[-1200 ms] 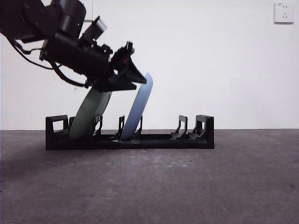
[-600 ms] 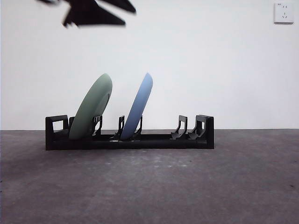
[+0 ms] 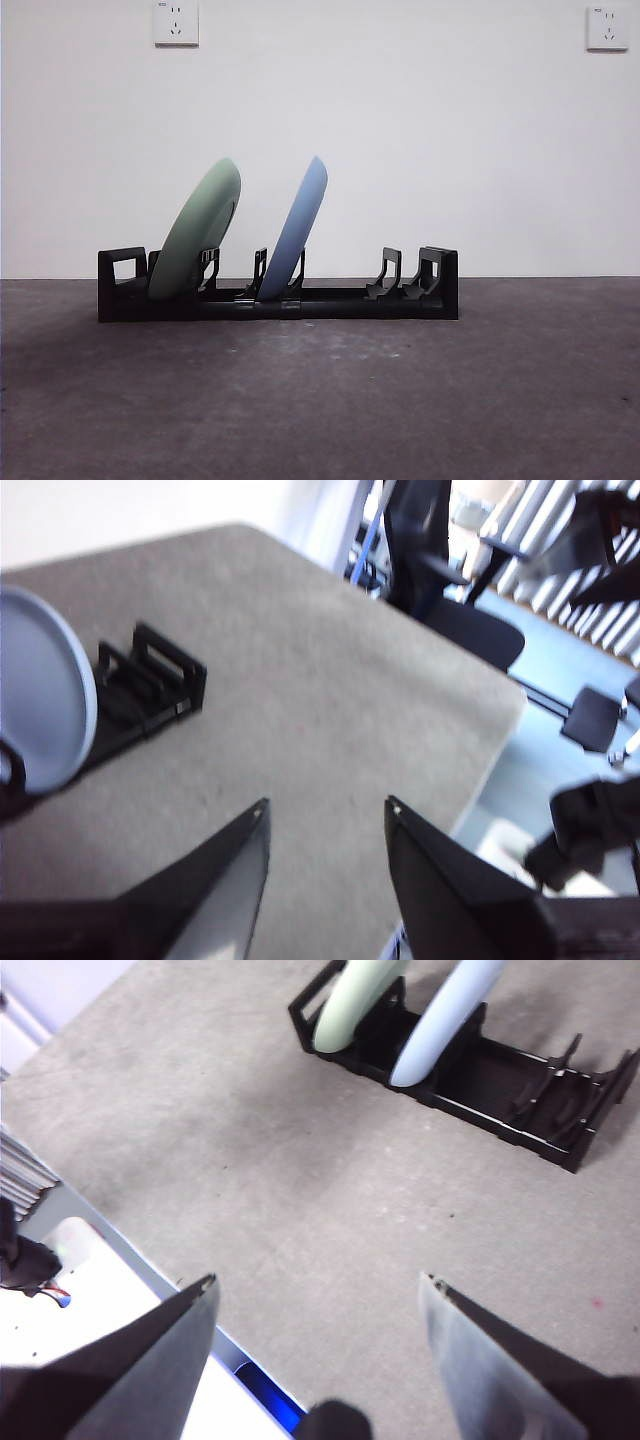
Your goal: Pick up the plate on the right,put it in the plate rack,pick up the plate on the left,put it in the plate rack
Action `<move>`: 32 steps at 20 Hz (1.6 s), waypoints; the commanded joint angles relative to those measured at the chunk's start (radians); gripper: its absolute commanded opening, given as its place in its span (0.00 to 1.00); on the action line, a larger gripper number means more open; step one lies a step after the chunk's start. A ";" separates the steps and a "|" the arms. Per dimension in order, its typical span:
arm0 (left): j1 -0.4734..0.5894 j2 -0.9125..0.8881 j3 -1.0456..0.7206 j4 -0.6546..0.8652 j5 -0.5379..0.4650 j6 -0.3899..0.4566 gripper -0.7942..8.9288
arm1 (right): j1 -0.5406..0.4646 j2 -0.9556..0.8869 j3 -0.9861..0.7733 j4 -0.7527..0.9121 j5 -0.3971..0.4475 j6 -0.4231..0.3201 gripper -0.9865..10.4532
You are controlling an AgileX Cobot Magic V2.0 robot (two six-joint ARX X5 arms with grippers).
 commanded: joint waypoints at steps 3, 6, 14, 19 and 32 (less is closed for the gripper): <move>-0.003 -0.022 0.011 -0.070 -0.010 0.053 0.28 | 0.001 -0.001 -0.007 -0.021 -0.006 -0.011 0.39; -0.003 -0.019 0.011 -0.100 -0.039 0.053 0.28 | 0.001 -0.001 -0.007 -0.021 -0.006 -0.011 0.39; -0.003 -0.003 0.011 -0.101 -0.038 0.058 0.23 | 0.001 -0.001 -0.007 -0.021 -0.006 -0.011 0.21; -0.003 -0.002 0.011 -0.100 -0.038 0.102 0.07 | 0.001 -0.001 -0.007 -0.021 -0.006 -0.033 0.08; -0.002 0.068 0.011 -0.100 -0.038 0.102 0.08 | 0.001 0.016 -0.007 -0.021 0.117 -0.003 0.09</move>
